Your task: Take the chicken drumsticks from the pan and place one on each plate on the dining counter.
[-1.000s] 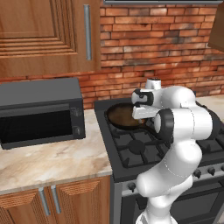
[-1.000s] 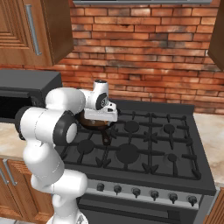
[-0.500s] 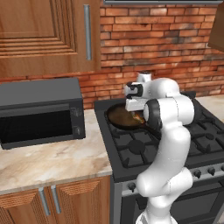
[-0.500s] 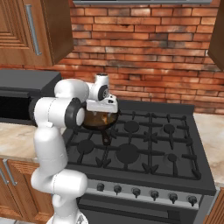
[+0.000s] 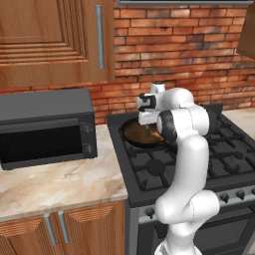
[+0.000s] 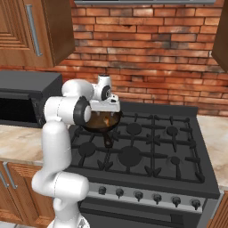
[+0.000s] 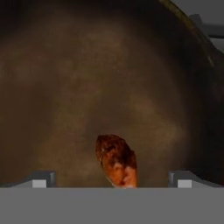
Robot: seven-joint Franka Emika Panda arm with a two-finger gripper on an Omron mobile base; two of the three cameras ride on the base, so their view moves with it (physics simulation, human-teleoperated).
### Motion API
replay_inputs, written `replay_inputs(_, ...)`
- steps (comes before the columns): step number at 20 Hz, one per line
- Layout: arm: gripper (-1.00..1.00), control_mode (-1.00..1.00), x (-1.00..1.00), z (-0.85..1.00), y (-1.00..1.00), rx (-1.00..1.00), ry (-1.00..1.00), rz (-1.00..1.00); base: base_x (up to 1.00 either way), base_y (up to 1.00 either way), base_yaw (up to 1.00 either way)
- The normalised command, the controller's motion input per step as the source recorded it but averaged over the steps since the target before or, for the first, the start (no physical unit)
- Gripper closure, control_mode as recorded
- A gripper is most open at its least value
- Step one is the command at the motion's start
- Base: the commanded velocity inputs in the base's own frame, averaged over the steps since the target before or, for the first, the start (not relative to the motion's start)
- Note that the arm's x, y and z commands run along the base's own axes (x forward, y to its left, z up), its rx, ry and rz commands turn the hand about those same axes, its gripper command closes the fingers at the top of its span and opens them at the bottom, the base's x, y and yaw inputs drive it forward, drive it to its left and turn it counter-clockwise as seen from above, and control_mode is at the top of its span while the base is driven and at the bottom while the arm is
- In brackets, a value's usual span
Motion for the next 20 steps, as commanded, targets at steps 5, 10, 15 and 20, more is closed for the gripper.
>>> replay_inputs(5, -1.0, -1.0, 0.19, -0.2, 0.0, -0.06, 0.0, 0.06, 0.0, 0.0, 0.0)
replay_inputs(10, -1.0, -1.0, -0.03, -0.09, -0.05, -0.08, 0.0, 0.04, 0.0, 0.0, 0.0)
replay_inputs(15, -1.0, -1.0, -0.21, 0.0, -0.01, -0.04, 0.0, 0.01, 0.0, 0.0, 0.0)
replay_inputs(20, -1.0, -1.0, -0.32, -0.08, -0.01, 0.0, -0.01, 0.01, 0.0, 0.0, 0.0)
